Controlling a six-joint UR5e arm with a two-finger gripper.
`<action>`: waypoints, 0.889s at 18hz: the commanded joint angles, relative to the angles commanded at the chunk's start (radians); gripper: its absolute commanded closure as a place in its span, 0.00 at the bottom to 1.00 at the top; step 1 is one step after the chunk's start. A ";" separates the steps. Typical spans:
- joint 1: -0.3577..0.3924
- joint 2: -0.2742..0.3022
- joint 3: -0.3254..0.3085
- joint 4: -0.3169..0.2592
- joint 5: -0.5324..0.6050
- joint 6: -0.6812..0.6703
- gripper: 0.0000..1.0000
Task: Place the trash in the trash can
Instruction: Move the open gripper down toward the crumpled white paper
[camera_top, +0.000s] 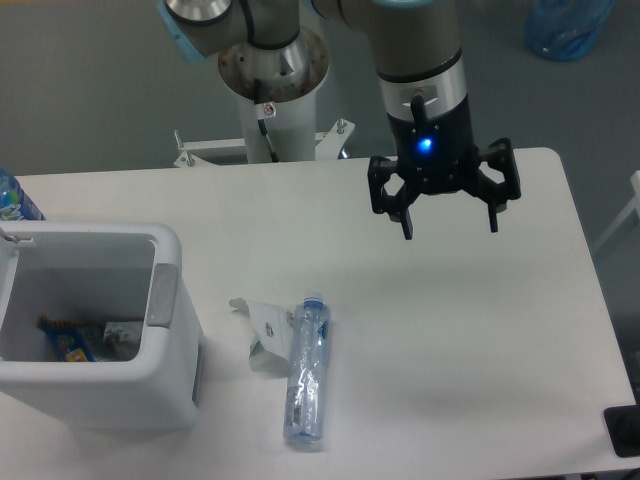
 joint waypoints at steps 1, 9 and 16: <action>0.000 0.000 0.000 0.000 -0.002 0.000 0.00; -0.006 -0.003 -0.005 0.008 -0.008 -0.024 0.00; -0.009 -0.006 -0.073 0.028 -0.009 -0.089 0.00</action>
